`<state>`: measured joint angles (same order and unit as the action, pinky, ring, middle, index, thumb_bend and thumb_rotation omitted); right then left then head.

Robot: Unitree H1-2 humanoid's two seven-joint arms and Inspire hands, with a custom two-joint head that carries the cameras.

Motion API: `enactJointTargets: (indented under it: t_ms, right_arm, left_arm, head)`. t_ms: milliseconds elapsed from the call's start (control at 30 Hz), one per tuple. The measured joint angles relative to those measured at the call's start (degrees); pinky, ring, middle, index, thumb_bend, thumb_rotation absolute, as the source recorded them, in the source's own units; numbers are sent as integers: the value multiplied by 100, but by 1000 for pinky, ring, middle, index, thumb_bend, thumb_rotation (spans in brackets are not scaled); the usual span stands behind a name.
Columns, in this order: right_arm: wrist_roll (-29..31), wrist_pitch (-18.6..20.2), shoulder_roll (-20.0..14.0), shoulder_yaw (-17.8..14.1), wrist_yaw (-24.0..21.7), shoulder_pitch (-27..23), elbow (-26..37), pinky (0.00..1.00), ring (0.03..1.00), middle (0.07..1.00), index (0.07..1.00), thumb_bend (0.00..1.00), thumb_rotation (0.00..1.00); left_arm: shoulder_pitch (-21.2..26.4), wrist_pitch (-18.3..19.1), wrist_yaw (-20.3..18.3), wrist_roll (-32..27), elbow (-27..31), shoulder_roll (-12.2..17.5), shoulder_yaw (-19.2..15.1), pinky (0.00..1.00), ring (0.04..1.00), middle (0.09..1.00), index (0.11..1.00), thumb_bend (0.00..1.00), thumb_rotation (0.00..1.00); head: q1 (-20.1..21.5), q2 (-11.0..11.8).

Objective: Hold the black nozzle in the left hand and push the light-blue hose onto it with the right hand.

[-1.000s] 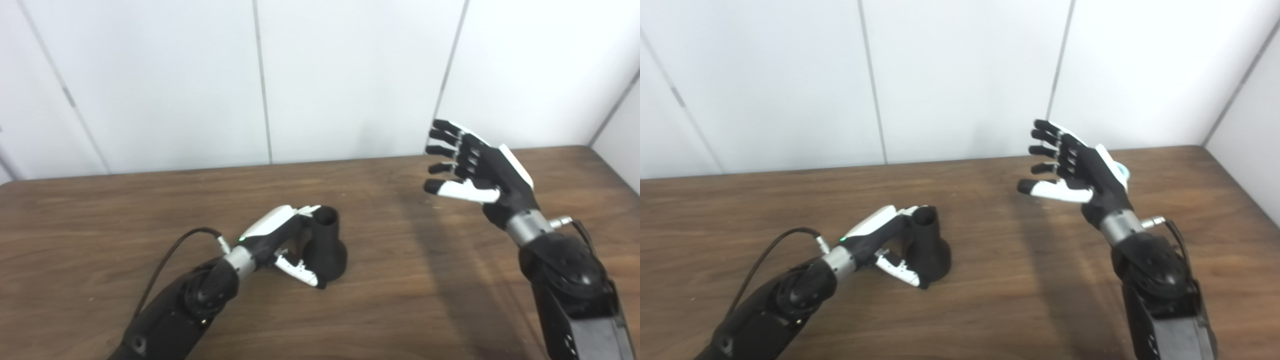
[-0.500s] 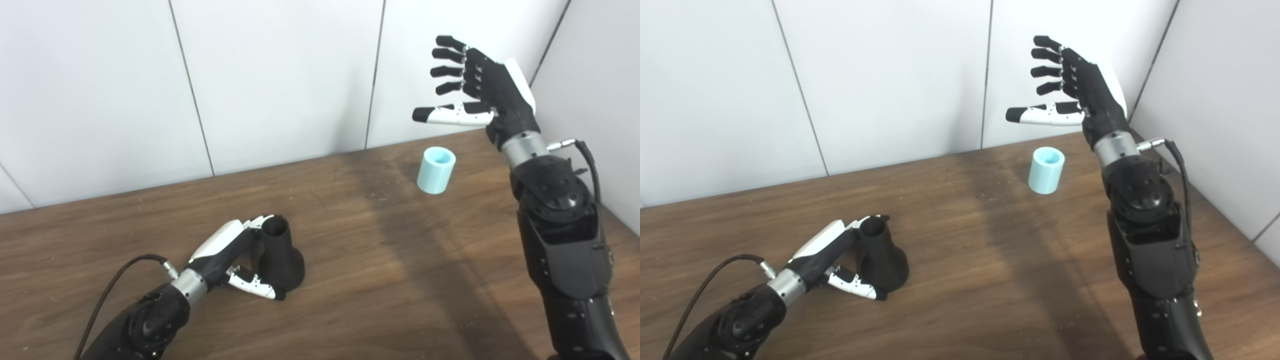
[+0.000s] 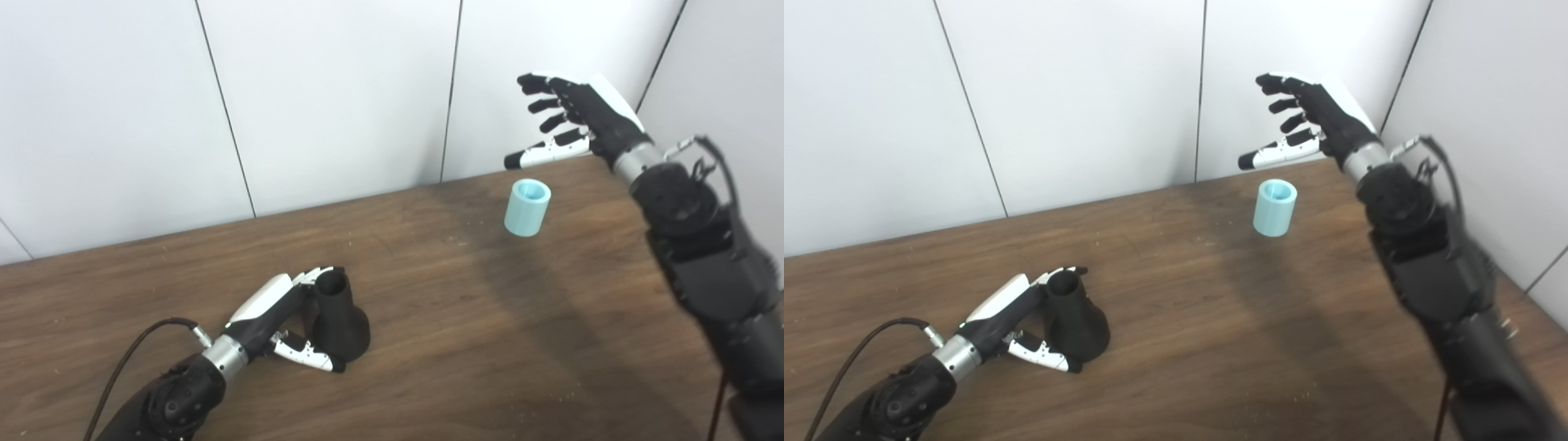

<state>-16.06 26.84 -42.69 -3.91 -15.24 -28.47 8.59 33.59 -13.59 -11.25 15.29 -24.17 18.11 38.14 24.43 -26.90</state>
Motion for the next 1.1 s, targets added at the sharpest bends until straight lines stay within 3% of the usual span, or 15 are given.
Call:
enactJointTargets:
  t_ms: [167,400,733,933,1100]
  right_arm:
    - [-459,12,-358,455,-768,-585,-825,726,865,889,876,886,190]
    - [-847,15,-391,929,-1446,-971,-1305,773,914,926,887,878,157]
    - [-905,14,-382,967,-1500,-1062,-1769,808,930,943,889,895,185]
    - [-1195,15,-254,1013,-1745,-1149,-1946,897,967,959,903,922,200]
    - [-1409,14,-118,1112,-2104,-1279,-2066,822,945,965,908,946,182]
  left_arm:
    - [-18,-48,0,-5,-25,1,-17,1000,1000,947,480,524,62]
    - [-24,-64,4,-5,-27,-15,-16,1000,1000,947,480,524,62]
    - [-31,-80,4,-5,-28,-14,-16,1000,1000,946,480,524,63]
    - [-36,-86,4,-4,-28,-10,-16,1000,1000,943,480,524,63]
    - [-37,-97,4,-4,-28,-12,-15,1000,1000,943,480,524,63]
  head:
    - [0,9]
    - [-18,18]
    - [-35,62]
    - [-18,70]
    - [-18,88]
